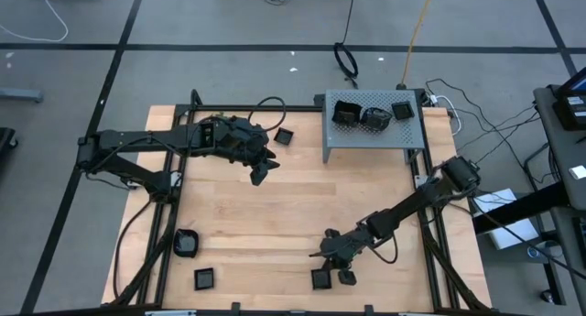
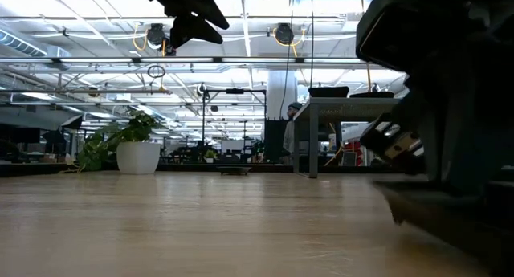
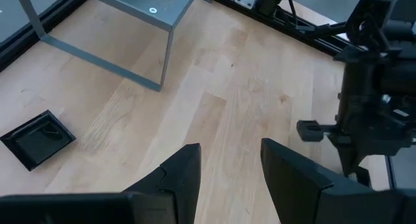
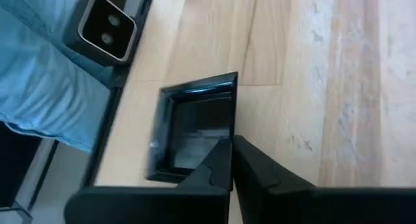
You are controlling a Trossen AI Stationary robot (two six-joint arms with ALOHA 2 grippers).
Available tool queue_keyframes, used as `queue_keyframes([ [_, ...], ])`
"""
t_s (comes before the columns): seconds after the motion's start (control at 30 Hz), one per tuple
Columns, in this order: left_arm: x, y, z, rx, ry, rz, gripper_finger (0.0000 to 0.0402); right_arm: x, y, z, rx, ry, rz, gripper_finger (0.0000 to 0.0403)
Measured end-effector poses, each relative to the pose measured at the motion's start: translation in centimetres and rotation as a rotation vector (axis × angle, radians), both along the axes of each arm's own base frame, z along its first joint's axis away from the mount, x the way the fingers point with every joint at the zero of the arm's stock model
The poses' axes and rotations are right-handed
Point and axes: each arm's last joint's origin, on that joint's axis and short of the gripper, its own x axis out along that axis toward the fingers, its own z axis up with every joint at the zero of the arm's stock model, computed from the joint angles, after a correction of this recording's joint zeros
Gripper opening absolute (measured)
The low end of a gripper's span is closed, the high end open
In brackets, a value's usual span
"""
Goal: Pick & Place Mini shaped plates
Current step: Stack the square plate on top of the square plates on the shelf
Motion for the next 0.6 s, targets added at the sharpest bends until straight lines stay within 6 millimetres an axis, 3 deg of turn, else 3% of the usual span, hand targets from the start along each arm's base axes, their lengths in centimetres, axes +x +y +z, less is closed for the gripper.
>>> queue_keyframes([
  [0.27, 0.0, 0.0, 0.0, 0.002, 0.003, -0.002, 0.0163, -1.6, -1.6, 4.0, -0.058, 0.031, -0.061, 0.0],
  [0.6, 0.0, 0.0, 0.0, 0.0, 0.006, -0.002, 0.0163, -3.0, -7.9, 9.1, -0.265, -0.042, -0.402, 0.0],
])
